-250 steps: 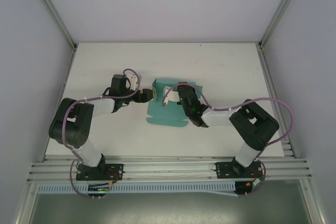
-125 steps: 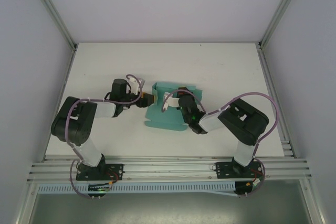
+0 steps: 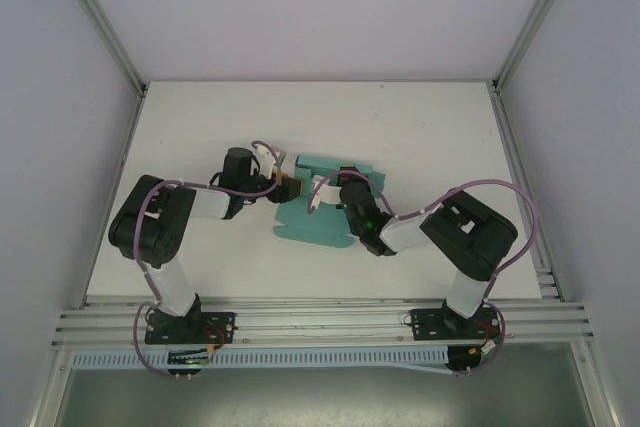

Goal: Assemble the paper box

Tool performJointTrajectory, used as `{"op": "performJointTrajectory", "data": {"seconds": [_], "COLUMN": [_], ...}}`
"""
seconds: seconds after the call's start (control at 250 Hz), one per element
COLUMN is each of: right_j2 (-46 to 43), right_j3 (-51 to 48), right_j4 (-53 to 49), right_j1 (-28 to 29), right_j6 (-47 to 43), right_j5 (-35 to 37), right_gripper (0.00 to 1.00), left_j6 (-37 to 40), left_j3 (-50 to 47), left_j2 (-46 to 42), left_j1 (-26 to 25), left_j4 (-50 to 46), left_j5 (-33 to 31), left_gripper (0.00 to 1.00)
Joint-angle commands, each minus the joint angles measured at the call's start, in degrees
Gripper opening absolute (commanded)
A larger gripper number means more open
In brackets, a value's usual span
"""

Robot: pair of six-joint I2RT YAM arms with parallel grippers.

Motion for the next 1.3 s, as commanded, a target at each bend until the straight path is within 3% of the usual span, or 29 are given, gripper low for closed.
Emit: {"op": "performJointTrajectory", "data": {"seconds": [0.0, 0.308, 0.44, 0.588, 0.699, 0.887, 1.163, 1.299], "right_j2": [-1.2, -1.0, -1.0, -0.8, -0.6, -1.0, -1.5, -1.1], "right_j3": [1.0, 2.3, 2.8, 3.1, 3.3, 3.4, 4.3, 5.5], "right_j4": [-3.3, -8.9, -11.1, -12.4, -13.3, -13.9, -13.9, -14.4], "right_j1": [1.3, 1.5, 1.5, 1.5, 1.6, 1.6, 1.4, 1.3], "right_j6": [2.4, 4.9, 6.2, 7.0, 7.7, 8.7, 9.8, 10.6], "right_j5": [-1.1, -2.2, -2.4, -2.4, -2.4, -2.5, 0.9, 2.5], "right_gripper": [0.00, 0.00, 0.00, 0.00, 0.00, 0.00, 0.00, 0.00], "left_j6": [-0.3, -0.3, -0.3, 0.0, 0.1, 1.2, 1.9, 2.5], "left_j3": [2.9, 5.0, 6.3, 7.9, 8.0, 10.5, 9.3, 9.6], "left_j2": [1.8, 3.2, 3.9, 4.5, 4.9, 6.4, 5.9, 6.1], "left_j1": [-0.5, -1.1, -1.8, -2.3, -2.7, -3.6, -5.3, -7.4], "left_j4": [1.7, 2.0, 1.8, 0.8, 1.6, -2.2, -5.7, -8.3], "left_j5": [-3.4, -4.8, -5.8, -6.3, -6.7, -10.8, -21.1, -28.3], "left_gripper": [0.70, 0.72, 0.79, 0.75, 0.61, 0.46, 0.00, 0.00]}}
